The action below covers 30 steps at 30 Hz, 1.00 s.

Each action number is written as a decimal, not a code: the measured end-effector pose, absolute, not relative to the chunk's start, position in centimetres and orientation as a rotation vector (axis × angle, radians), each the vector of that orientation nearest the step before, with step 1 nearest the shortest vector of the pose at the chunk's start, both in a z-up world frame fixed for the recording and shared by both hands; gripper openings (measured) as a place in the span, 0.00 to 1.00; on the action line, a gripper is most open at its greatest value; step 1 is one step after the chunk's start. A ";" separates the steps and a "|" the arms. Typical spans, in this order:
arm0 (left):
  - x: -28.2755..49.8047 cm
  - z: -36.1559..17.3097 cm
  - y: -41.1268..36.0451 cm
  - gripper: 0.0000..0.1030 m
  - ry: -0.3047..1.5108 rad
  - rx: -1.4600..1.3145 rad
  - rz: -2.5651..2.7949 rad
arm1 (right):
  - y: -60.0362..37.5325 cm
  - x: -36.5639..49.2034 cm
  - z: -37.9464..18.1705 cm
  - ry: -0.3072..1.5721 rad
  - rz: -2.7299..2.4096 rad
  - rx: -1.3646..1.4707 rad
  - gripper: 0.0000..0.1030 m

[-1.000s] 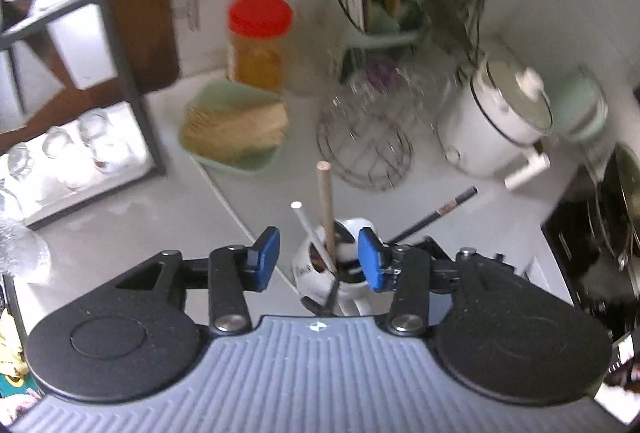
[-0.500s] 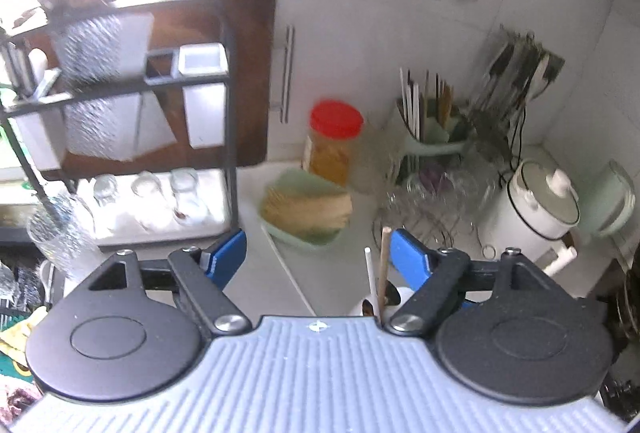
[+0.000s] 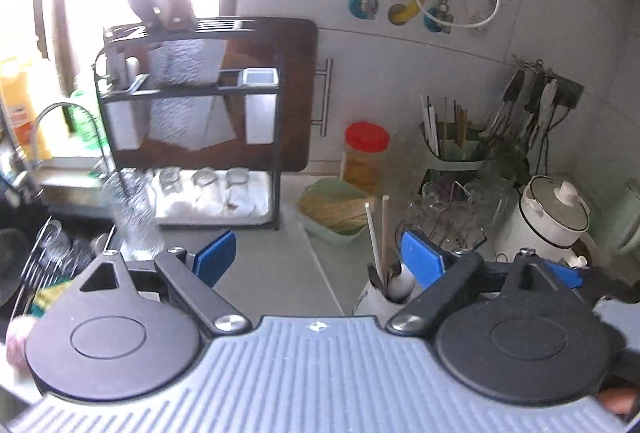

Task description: Organize utensils

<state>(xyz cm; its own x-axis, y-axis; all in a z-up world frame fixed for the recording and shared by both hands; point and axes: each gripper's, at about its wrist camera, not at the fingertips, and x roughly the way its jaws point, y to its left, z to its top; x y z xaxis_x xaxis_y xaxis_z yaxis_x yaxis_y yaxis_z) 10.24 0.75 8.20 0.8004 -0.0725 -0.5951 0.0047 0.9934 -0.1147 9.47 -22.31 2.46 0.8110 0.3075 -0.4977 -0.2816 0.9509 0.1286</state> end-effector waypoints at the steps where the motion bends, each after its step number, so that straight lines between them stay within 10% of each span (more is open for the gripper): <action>1: 9.4 8.2 0.4 0.90 0.640 -0.113 -0.032 | -22.7 8.9 2.8 0.535 0.321 0.050 1.00; 30: -6.4 4.7 -4.5 0.91 0.640 -0.111 0.084 | -25.9 -3.9 2.7 0.511 0.368 0.059 1.00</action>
